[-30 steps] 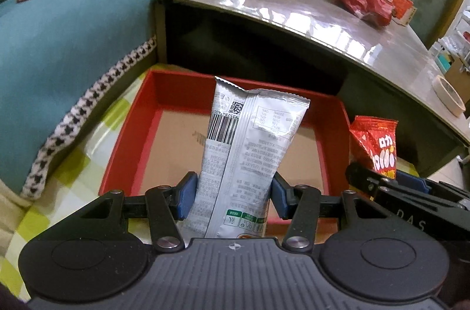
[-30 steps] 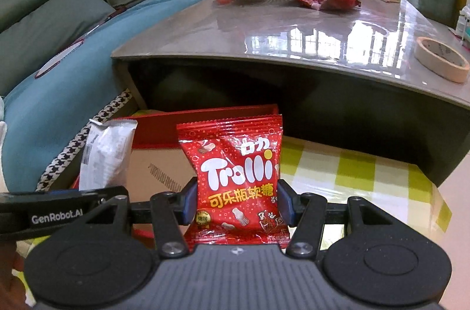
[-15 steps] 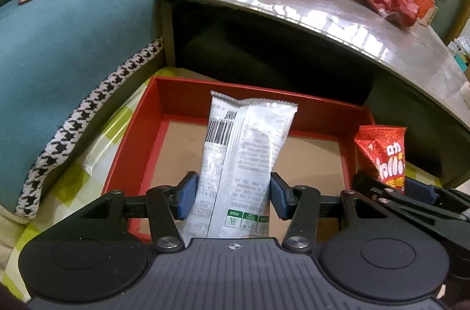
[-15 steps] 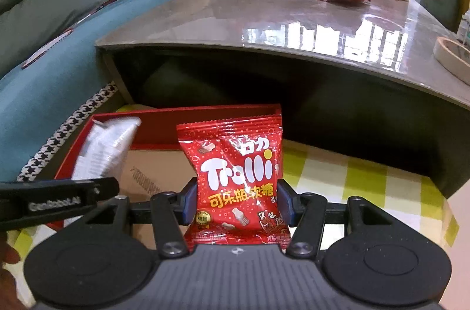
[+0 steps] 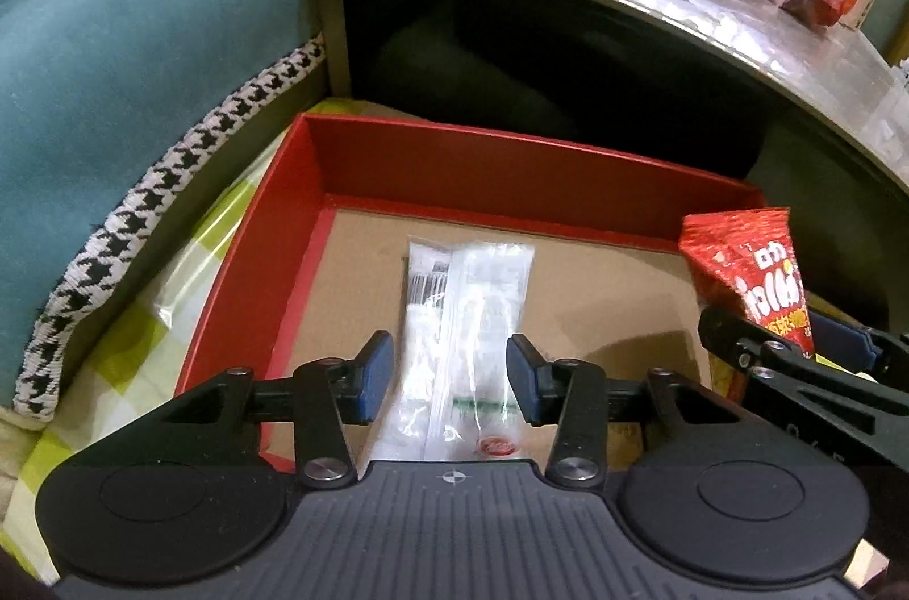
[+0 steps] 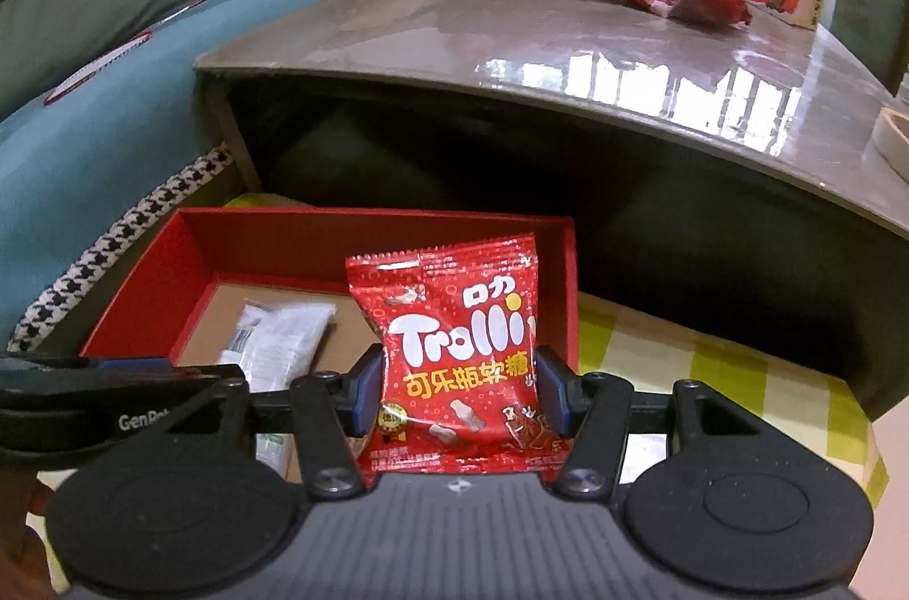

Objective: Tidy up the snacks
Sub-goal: 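Lower the Trolli bag into the red box and open the right gripper, then move both grippers back over the remaining snacks on the table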

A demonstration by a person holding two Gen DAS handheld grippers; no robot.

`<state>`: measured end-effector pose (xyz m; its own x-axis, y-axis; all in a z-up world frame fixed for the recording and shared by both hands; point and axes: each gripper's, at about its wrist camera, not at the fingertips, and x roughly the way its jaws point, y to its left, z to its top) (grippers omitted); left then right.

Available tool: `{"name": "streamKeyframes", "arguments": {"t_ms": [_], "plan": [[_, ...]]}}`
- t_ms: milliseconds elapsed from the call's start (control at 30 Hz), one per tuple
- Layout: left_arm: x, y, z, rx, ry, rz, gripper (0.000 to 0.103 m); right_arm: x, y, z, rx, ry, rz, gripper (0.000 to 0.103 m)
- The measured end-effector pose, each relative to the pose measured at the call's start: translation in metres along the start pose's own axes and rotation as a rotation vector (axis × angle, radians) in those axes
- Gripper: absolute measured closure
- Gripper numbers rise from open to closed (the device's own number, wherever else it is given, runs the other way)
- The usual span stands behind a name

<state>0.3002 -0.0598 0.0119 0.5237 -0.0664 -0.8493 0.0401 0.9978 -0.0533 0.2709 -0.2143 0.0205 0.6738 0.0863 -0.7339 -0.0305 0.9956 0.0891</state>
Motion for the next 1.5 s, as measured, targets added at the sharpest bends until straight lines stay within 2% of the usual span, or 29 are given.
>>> {"name": "streamKeyframes", "arguments": {"t_ms": [100, 167, 233, 300, 467, 700, 867, 1067, 1300, 1500], "plan": [[-0.001, 0.001, 0.0, -0.001, -0.006, 0.003, 0.048, 0.008, 0.002, -0.001, -0.001, 0.037, 0.03, 0.043], [-0.002, 0.001, 0.0, 0.007, -0.011, 0.008, 0.046, 0.015, 0.002, -0.006, 0.0, 0.058, 0.015, 0.043], [-0.003, 0.0, -0.001, 0.014, -0.016, 0.015, 0.038, 0.022, 0.002, -0.009, -0.004, 0.085, 0.017, 0.043], [-0.004, 0.001, -0.003, 0.019, -0.023, 0.021, 0.035, 0.022, 0.004, -0.009, -0.018, 0.077, 0.003, 0.042], [-0.013, 0.006, -0.004, 0.022, -0.032, 0.019, 0.031, 0.018, 0.008, -0.011, -0.024, 0.077, 0.01, 0.033], [-0.032, 0.018, -0.017, 0.059, -0.045, 0.012, 0.025, -0.003, 0.011, -0.012, -0.028, 0.042, -0.006, 0.029], [-0.054, 0.031, -0.04, 0.071, -0.033, 0.002, 0.024, -0.025, 0.013, -0.022, -0.027, 0.044, -0.001, 0.028], [-0.079, 0.044, -0.079, 0.109, -0.01, -0.006, 0.023, -0.053, 0.027, -0.054, -0.064, 0.078, 0.019, 0.025], [-0.1, 0.061, -0.117, 0.109, 0.04, -0.063, 0.023, -0.089, 0.04, -0.088, -0.077, 0.085, 0.063, 0.025], [-0.109, 0.073, -0.148, 0.101, 0.086, -0.087, 0.023, -0.107, 0.045, -0.115, -0.075, 0.125, 0.095, 0.025]]}}
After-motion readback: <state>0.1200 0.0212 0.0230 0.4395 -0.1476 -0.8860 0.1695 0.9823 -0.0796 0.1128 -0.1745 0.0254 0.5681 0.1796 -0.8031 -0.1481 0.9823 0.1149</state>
